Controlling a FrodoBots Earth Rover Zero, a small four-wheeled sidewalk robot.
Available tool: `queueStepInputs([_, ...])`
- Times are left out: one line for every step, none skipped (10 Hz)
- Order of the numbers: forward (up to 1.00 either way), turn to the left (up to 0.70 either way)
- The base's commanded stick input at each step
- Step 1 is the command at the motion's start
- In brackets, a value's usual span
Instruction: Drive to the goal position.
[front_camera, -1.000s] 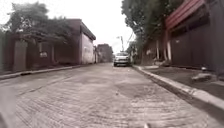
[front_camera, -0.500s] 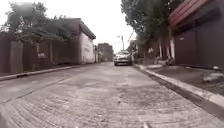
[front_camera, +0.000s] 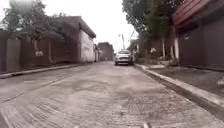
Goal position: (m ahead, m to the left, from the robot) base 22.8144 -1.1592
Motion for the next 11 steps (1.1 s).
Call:
queueStepInputs([0.7,0.0])
queueStepInputs([0.7,0.0])
queueStepInputs([0.7,0.0])
queueStepInputs([0.7,0.0])
queueStepInputs([0.7,0.0])
queueStepInputs([0.7,0.0])
queueStepInputs([0.7,0.0])
queueStepInputs([0.7,0.0])
queueStepInputs([0.7,0.0])
queueStepInputs([0.7,0.0])
queueStepInputs([0.7,0.0])
